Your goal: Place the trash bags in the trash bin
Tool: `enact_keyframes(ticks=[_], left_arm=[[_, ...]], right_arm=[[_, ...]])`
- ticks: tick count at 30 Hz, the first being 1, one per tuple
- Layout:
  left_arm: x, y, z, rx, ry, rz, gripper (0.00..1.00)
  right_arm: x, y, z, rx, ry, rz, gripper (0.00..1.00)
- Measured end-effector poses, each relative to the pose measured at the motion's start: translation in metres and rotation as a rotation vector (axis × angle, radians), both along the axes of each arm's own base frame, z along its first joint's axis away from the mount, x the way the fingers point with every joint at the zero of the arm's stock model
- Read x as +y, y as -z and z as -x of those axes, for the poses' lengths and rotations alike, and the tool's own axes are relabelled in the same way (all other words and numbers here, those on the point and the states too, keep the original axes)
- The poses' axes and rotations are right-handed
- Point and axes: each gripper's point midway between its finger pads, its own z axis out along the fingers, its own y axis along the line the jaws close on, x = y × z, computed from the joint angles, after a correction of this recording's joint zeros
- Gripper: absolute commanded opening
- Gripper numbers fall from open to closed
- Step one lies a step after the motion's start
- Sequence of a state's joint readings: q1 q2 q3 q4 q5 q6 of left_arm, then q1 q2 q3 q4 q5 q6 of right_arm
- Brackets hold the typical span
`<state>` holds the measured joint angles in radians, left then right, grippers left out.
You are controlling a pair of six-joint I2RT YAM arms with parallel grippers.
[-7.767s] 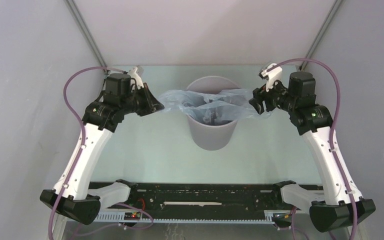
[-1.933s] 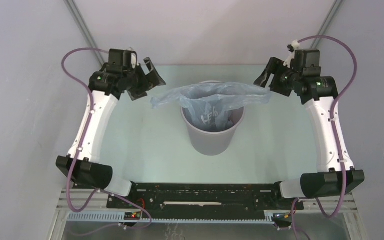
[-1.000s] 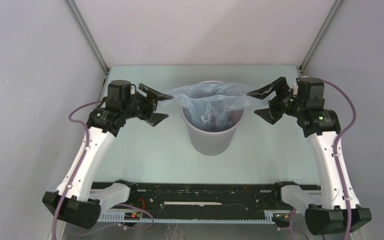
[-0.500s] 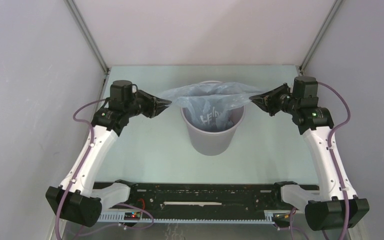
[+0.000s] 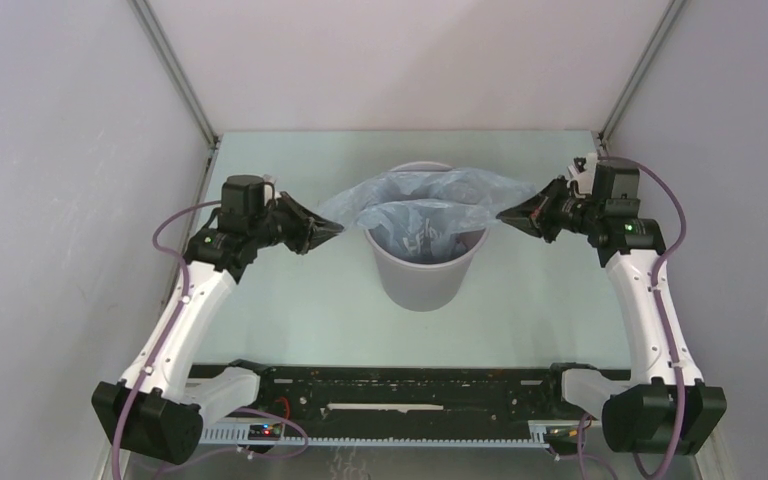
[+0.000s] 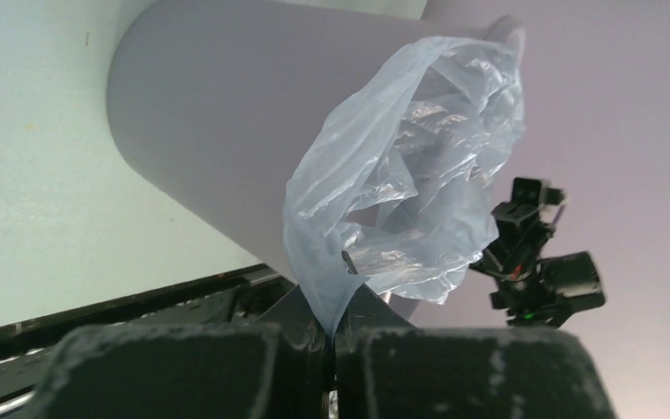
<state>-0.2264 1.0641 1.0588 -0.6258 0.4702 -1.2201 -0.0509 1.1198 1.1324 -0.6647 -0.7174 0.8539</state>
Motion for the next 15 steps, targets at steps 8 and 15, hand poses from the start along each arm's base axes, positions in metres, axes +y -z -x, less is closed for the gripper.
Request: enact_keyframes(ticks=[8,15], left_arm=[[-0.004,0.01,0.017,-0.036,0.13,-0.049,0.0],[-0.002,0.007,0.022,-0.084,0.183,-0.061,0.0]], right_arm=[[0.0,0.007,0.017,-0.072,-0.147,0.04,0.0],[-0.01,0.016,0.022,-0.066,-0.157,0.065,0.0]])
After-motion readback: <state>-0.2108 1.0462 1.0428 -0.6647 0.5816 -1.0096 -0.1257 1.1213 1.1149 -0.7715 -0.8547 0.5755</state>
